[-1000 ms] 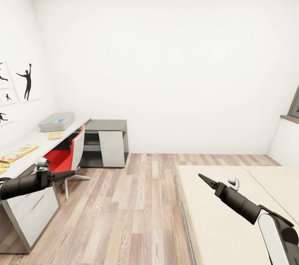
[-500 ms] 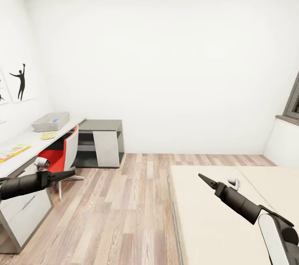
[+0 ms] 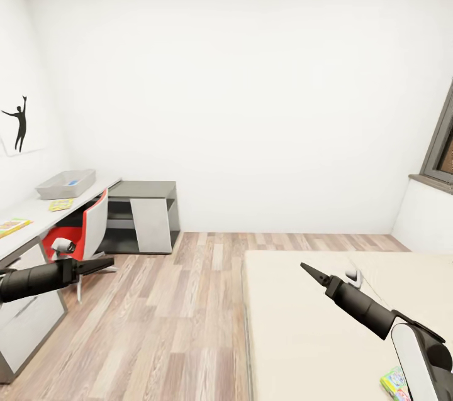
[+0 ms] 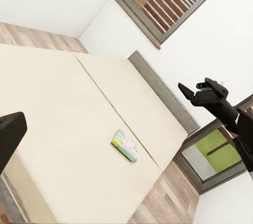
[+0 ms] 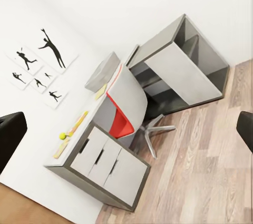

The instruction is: Put all the toys in the child's room - the three board games (two on the bed and one on the table), the two jigsaw puzzles on the table, and the tennis ball on the table - inside the toy box on the table in the child's room.

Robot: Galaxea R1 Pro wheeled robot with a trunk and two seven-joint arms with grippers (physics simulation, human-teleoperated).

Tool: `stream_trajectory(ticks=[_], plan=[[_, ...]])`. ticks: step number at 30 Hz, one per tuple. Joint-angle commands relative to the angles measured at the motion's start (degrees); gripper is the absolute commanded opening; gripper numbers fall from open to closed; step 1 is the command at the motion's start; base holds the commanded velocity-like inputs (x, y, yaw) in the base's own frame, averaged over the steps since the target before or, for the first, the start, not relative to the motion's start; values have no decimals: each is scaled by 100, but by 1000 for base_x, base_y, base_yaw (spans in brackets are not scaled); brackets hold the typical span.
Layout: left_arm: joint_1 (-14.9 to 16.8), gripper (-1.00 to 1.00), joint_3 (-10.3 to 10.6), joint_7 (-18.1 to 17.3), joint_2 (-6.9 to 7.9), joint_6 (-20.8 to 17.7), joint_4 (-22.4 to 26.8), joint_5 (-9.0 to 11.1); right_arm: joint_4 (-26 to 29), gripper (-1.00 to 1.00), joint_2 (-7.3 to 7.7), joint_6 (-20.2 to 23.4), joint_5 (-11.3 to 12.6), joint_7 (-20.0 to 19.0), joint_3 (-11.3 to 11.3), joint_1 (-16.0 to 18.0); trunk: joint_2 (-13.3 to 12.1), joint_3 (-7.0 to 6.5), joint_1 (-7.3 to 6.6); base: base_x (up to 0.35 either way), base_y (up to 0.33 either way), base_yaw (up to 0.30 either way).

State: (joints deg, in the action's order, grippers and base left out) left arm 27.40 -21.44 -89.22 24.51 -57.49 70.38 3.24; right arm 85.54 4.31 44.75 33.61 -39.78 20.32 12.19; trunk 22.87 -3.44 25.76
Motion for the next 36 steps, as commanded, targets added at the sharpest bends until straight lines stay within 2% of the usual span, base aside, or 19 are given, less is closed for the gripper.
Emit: stream_trajectory(ticks=[1,36], plan=[[2,100,0,-26,1,-61,1,-8,-2,100,-1,34,15,-12,7,3,5,3,3,0,-301,0],[2,100,0,-26,1,-61,3,-8,-2,100,8,34,17,-12,7,3,5,3,3,0,-301,0]])
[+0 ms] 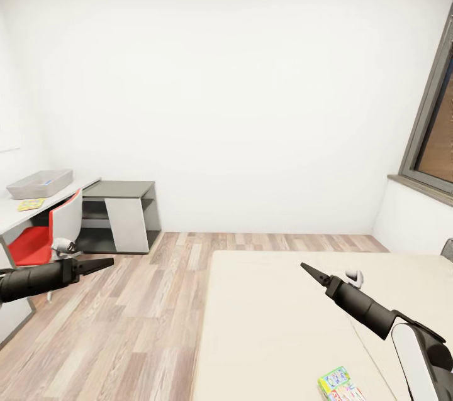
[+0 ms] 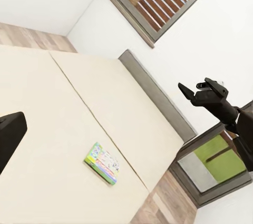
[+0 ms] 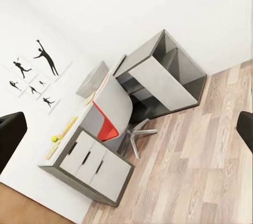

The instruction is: Put all the toys in the child's room - the three board games (two on the bed and one on the table), the two jigsaw puzzles on the table, and the tennis ball on the table - inside the toy box on the table in the child's room.

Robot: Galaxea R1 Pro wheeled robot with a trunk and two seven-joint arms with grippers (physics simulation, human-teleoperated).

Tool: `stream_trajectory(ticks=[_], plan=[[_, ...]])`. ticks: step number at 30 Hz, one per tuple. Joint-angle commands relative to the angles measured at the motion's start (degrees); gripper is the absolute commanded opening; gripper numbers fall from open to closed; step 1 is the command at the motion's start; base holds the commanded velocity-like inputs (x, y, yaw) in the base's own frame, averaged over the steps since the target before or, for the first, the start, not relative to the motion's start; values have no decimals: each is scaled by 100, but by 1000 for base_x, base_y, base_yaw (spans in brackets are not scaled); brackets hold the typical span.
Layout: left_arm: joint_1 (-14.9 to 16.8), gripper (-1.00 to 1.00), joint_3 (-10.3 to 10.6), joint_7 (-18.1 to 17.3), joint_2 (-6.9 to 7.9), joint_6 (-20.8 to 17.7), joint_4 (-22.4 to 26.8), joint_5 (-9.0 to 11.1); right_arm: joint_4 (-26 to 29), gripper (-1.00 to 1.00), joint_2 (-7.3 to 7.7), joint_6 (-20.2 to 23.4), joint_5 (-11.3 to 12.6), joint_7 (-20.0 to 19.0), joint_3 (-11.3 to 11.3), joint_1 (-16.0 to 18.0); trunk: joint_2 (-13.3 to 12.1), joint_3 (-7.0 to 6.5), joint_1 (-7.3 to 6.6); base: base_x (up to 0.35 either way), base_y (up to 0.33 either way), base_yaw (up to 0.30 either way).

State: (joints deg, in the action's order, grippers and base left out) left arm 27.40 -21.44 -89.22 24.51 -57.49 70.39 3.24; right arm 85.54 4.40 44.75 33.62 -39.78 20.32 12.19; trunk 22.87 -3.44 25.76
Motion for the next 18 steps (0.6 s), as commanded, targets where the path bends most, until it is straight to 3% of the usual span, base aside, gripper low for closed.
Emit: stream_trajectory(ticks=[1,18], plan=[[2,100,0,-26,1,-61,1,-8,-2,100,1,34,14,-12,7,3,5,3,3,0,-301,0],[2,100,0,-26,1,-61,1,-8,-2,100,2,34,15,-12,7,3,5,3,3,0,-293,0]])
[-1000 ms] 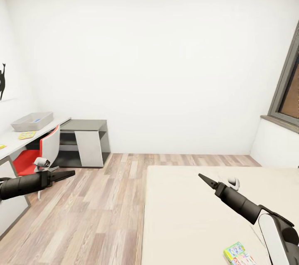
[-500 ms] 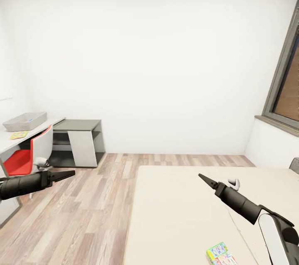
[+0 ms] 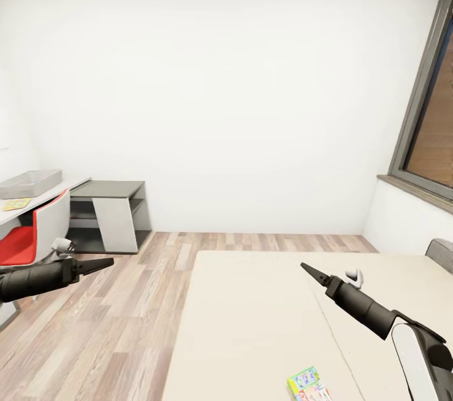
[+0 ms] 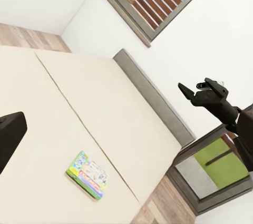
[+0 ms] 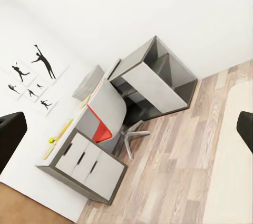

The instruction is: Put all the toys in the child's room - the three board games (two on the bed and one on the table), the two jigsaw puzzles on the table, and the tennis ball on the table - inside the toy box on the table in the child's room.

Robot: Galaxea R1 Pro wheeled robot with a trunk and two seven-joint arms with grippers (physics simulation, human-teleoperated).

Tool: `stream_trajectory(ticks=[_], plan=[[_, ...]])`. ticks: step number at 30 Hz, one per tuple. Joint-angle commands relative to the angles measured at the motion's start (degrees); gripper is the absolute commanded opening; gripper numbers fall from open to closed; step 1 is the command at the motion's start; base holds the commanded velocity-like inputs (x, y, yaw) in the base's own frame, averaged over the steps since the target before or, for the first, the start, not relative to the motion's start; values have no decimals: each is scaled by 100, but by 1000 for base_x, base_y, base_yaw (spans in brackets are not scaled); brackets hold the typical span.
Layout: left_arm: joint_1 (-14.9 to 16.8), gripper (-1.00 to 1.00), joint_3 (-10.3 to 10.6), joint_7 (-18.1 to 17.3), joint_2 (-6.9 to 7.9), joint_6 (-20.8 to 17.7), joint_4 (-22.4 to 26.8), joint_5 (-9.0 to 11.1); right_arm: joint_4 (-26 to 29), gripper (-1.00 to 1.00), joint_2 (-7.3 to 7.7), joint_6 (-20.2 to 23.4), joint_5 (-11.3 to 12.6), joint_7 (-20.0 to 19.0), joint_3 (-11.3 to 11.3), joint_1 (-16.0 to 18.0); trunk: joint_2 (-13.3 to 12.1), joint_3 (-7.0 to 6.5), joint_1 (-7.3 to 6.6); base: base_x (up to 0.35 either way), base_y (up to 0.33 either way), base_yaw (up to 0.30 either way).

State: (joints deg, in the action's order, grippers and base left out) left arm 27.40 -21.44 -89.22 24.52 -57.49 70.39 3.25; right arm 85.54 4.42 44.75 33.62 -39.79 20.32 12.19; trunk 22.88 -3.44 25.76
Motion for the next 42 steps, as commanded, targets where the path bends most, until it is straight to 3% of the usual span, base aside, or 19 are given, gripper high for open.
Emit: stream_trajectory(ticks=[1,17,38,42], plan=[[2,100,0,-25,1,-61,1,-8,-2,100,-1,34,15,-11,7,-1,4,3,2,0,-141,0],[2,100,0,-25,1,-61,1,-8,-2,100,4,50,22,-8,16,-15,4,11,2,0,-28,0],[2,100,0,-23,-1,-61,1,-3,-29,100,17,87,16,76,22,28,4,186,2,0,0,0],[2,100,0,-34,-58,-61,48,0,-84,100,25,100,-11,272,20,98,4,222,2,0,0,0]])
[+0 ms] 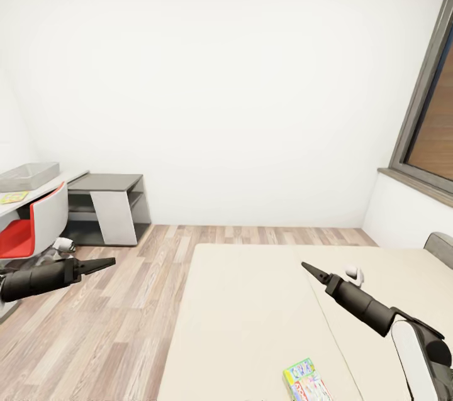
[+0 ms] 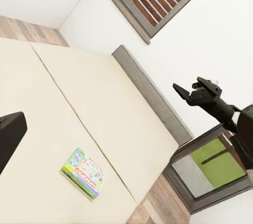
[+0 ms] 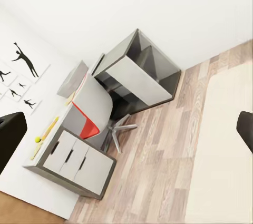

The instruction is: Put all the toys in the child's room - the three board games (two on the bed and one on the table), the two jigsaw puzzles on the table, and the tennis ball on the table - inside the toy box on the table in the child's room.

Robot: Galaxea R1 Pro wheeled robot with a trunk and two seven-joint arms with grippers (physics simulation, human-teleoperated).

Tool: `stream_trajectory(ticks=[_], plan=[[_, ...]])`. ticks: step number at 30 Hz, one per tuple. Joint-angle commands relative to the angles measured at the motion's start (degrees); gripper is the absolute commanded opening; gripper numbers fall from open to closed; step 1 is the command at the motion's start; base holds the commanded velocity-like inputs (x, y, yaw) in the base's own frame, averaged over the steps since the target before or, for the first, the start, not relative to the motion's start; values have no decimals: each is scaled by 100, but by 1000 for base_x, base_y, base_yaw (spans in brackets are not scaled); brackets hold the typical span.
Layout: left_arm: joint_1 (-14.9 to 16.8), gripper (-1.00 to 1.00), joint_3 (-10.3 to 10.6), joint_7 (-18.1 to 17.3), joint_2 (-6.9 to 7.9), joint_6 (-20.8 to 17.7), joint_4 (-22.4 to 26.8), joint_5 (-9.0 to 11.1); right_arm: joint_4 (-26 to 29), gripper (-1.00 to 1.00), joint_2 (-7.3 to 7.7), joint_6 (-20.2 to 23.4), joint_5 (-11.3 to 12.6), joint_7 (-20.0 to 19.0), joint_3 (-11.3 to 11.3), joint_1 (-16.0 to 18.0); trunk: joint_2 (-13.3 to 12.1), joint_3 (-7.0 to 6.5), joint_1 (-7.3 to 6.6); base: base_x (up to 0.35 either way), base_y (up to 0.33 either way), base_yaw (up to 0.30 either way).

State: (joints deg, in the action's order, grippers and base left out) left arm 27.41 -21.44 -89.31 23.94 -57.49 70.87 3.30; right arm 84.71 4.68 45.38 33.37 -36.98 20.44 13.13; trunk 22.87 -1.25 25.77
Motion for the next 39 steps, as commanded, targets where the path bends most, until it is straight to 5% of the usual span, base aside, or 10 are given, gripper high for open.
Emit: stream_trajectory(ticks=[1,4,9,15,19,24,39], plan=[[1,100,3,-15,-17,-64,13,-12,-34,100,2,49,-27,127,9,32,5,12,2,0,0,0],[15,100,56,171,-32,-78,0,-90,-104,100,5,128,-191,561,11,122,5,39,2,0,0,0],[53,100,102,1191,-104,-97,-14,-378,-192,100,-30,303,-322,1231,7,246,5,84,2,0,0,0],[64,100,120,3171,-541,-82,4,-483,-246,100,-72,377,-354,2131,-75,309,5,139,2,0,0,0],[75,100,126,3852,-824,-70,21,-487,-299,100,-64,365,-367,2590,-360,381,5,176,2,0,0,0],[79,100,135,4175,-1066,-63,30,-521,-321,100,-44,359,-377,3143,-642,444,5,222,2,0,0,0],[81,100,123,4254,-1110,-60,27,-533,-278,100,-80,321,-378,3488,-767,454,5,359,2,0,0,0]])
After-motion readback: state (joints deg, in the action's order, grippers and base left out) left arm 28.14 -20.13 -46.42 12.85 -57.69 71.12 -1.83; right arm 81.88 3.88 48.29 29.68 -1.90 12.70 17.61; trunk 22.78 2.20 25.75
